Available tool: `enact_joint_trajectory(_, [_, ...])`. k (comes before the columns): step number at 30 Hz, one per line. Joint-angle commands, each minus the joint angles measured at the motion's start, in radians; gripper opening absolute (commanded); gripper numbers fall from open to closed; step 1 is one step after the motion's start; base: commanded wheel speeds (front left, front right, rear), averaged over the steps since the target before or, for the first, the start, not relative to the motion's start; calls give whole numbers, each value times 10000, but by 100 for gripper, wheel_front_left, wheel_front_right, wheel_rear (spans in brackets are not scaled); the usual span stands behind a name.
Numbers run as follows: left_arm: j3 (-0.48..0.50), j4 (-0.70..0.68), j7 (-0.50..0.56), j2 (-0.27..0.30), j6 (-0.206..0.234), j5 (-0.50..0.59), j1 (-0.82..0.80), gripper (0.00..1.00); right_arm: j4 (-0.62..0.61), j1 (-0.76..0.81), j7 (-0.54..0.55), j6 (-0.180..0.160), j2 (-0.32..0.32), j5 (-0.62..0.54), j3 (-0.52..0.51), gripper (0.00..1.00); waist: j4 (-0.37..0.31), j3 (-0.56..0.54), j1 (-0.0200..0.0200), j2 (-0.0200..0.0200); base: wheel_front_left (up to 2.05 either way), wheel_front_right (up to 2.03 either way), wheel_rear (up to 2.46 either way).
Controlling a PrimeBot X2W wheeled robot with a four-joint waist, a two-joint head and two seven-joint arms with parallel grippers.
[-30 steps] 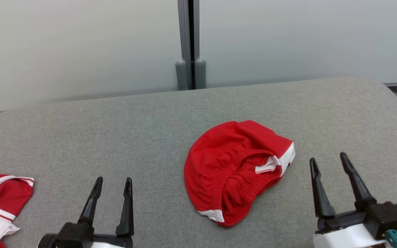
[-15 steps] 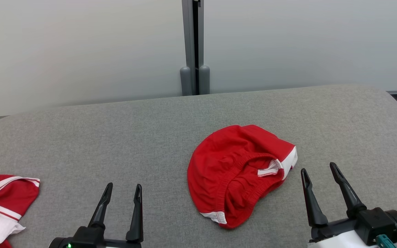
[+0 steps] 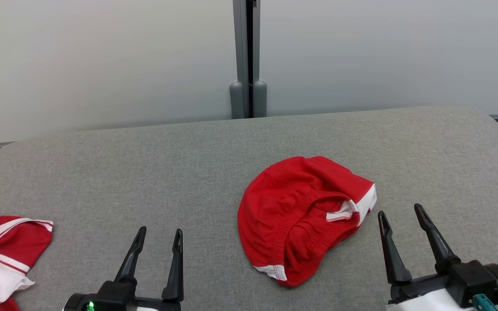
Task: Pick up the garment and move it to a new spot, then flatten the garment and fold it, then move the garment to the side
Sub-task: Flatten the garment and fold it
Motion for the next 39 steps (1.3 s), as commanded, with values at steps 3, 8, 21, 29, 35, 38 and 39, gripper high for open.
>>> enact_joint_trajectory(3, [78, 8, -4, 37, -20, 116, -185, 100, 9, -32, -8, -21, -21, 17, 21, 100, 18, 3, 0, 0, 0, 0, 0])
enact_joint_trajectory(8, [119, -41, -4, 37, -27, 214, -217, 100, 105, -34, -8, -21, -21, 34, 41, 100, 3, 15, 0, 0, 0, 0, 0])
enact_joint_trajectory(21, [-919, 245, -2, 35, -1213, 451, -1196, 100, 1399, -423, -9, -21, -14, -82, -651, 100, -722, 546, 0, 0, 0, 0, 0])
enact_joint_trajectory(29, [-2661, 1583, -2, 38, -1811, -434, -2493, 100, 1247, -846, -8, -21, -21, -259, -883, 100, -1730, 1115, 0, 0, 0, 0, 0])
enact_joint_trajectory(35, [-4328, 2755, 536, 43, -2030, -2412, -4145, 100, 899, -1076, -8, -21, -21, -72, -761, 100, -2410, 1908, 0, 0, 0, 0, 0])
enact_joint_trajectory(38, [-4723, 3153, 1149, 54, -1968, -3687, -4889, 100, 817, -1234, -8, -21, -20, 66, -723, 100, -2746, 2311, 0, 0, 0, 0, 0])
enact_joint_trajectory(39, [-4818, 3288, 1367, 43, -1876, -4089, -5108, 100, 785, -1282, -9, -21, -23, 125, -708, 100, -2859, 2424, 0, 0, 0, 0, 0])
